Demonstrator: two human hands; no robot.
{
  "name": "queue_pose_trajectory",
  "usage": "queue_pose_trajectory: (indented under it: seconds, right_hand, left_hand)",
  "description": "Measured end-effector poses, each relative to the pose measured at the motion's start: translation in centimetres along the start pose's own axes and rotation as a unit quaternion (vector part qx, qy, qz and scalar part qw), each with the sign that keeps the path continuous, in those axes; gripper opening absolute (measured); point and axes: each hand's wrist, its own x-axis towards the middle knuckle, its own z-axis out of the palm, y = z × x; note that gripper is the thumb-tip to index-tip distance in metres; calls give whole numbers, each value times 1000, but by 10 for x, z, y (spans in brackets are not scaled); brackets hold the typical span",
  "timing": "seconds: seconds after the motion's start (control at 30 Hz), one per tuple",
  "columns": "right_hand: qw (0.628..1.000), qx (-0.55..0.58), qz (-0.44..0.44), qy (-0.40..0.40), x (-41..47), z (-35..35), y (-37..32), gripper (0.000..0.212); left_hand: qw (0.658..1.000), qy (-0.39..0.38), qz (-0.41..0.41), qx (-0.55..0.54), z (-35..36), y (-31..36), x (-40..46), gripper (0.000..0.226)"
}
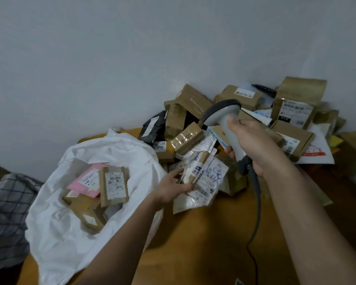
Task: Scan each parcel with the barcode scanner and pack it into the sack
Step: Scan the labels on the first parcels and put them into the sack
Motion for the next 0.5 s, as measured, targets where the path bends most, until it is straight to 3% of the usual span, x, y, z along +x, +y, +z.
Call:
queue_pose_trajectory:
  seconds: [0.23,0.5]
  right_hand:
    - [999,-13,-26,-14,-6,19,-19,33]
    - [997,-7,-66,29,3,23,-21,34]
  left_hand:
    - [984,74,24,-159,-22,21,-12,29]
    - [967,107,80,-217,-53,48,-24,41]
